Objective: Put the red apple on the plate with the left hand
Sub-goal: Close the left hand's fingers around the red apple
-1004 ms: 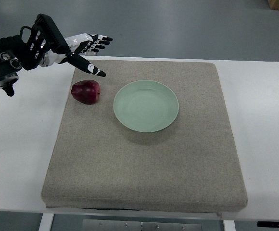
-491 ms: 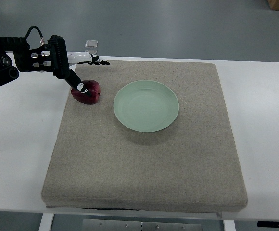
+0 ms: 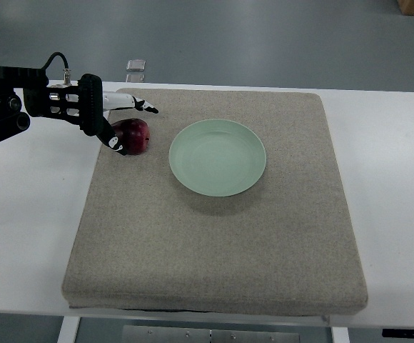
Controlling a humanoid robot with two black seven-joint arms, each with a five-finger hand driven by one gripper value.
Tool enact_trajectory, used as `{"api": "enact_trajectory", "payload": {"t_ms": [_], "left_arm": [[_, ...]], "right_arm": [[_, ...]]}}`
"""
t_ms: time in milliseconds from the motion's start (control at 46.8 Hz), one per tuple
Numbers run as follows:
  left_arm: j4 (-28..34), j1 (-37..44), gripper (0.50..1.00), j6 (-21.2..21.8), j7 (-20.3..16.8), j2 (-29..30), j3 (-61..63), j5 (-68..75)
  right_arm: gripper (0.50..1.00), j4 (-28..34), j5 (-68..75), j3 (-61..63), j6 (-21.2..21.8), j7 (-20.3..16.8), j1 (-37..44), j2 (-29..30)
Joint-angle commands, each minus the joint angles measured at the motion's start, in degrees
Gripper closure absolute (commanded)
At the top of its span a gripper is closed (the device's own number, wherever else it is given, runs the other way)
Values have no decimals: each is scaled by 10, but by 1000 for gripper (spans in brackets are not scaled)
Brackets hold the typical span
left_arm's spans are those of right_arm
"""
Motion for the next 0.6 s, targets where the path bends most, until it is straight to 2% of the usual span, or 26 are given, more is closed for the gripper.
{"api": "enact_trajectory", "payload": {"t_ms": [0, 128, 235, 427, 491, 577], "left_arm": [[11, 4, 523, 1, 0, -2, 0, 0], [19, 9, 527, 1, -1, -5, 0, 0], [19, 9, 557, 1, -1, -8, 0, 0], [19, 9, 568, 1, -1, -12, 0, 0], [20, 10, 594, 1, -1, -14, 0, 0], [20, 13, 600, 1, -1, -15, 0, 0]], "right_arm": [[568, 0, 1, 0, 0, 0, 0, 0], [568, 0, 1, 0, 0, 0, 0, 0], [568, 0, 0, 0, 0, 0, 0, 0], [570, 0, 1, 0, 0, 0, 0, 0], [570, 0, 0, 0, 0, 0, 0, 0], [568, 0, 0, 0, 0, 0, 0, 0]]}}
